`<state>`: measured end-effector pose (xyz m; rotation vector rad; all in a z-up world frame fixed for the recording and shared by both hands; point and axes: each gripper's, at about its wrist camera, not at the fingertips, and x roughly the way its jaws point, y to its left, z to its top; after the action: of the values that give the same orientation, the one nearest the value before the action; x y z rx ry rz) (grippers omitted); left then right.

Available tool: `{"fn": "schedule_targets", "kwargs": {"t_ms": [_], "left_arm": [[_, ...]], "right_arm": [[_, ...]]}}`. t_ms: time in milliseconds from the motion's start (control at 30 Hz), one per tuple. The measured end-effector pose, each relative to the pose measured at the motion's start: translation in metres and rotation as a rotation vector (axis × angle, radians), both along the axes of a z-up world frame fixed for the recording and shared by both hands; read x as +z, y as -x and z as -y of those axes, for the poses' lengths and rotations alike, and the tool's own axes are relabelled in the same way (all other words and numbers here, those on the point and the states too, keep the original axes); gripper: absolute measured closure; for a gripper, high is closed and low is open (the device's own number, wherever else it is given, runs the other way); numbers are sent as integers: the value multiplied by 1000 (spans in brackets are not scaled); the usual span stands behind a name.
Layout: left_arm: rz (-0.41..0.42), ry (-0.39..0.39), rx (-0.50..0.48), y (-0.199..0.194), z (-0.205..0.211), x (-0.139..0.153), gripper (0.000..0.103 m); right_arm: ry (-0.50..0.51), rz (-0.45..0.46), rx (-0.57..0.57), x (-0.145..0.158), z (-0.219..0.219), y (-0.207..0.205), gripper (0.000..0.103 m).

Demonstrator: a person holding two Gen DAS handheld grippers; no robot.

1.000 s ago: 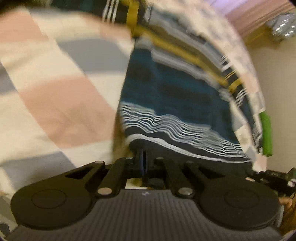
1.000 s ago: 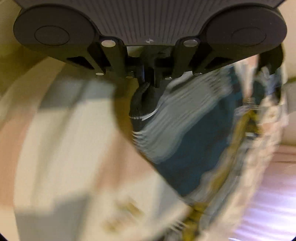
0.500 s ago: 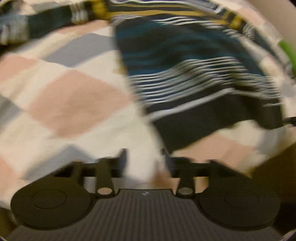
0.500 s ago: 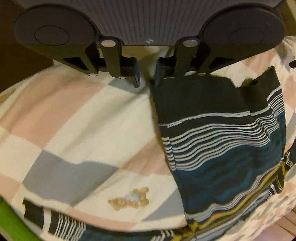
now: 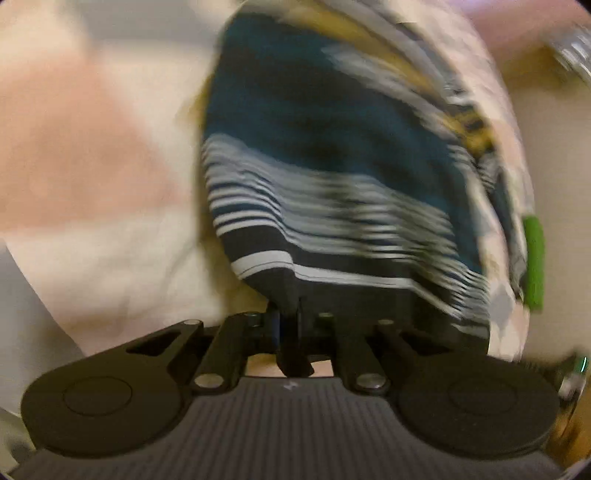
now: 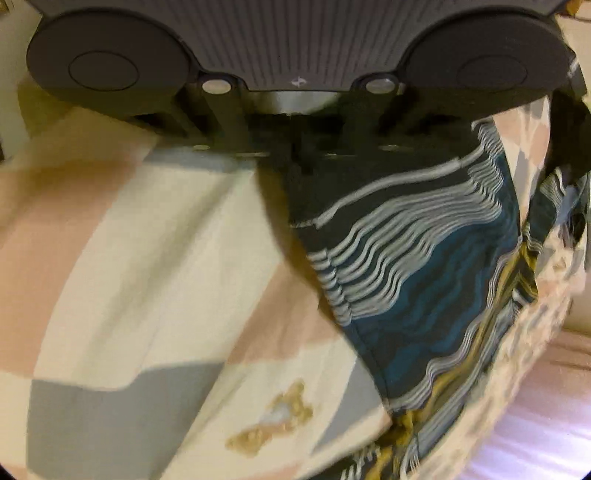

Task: Fold clothes
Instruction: 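Grasp the sweater hem with both grippers and pull it straight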

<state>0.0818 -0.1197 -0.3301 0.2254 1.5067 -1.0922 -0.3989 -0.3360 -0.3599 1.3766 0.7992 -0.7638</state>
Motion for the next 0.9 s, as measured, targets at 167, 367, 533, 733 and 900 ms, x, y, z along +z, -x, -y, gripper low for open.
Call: {"fn": "schedule_targets", "kwargs": {"t_ms": [167, 367, 533, 733, 900], "left_arm": [[208, 79, -86, -28, -31, 106, 98], [311, -17, -200, -11, -37, 49, 97], [334, -175, -232, 7, -43, -39, 97], [225, -116, -149, -13, -54, -25, 68], [64, -73, 83, -44, -63, -37, 59]], "right_arm": [[72, 82, 63, 79, 18, 11, 100], [105, 12, 130, 64, 19, 7, 101], [122, -188, 211, -12, -11, -14, 101], [145, -176, 196, -10, -15, -14, 86], [124, -83, 108, -11, -2, -7, 43]]}}
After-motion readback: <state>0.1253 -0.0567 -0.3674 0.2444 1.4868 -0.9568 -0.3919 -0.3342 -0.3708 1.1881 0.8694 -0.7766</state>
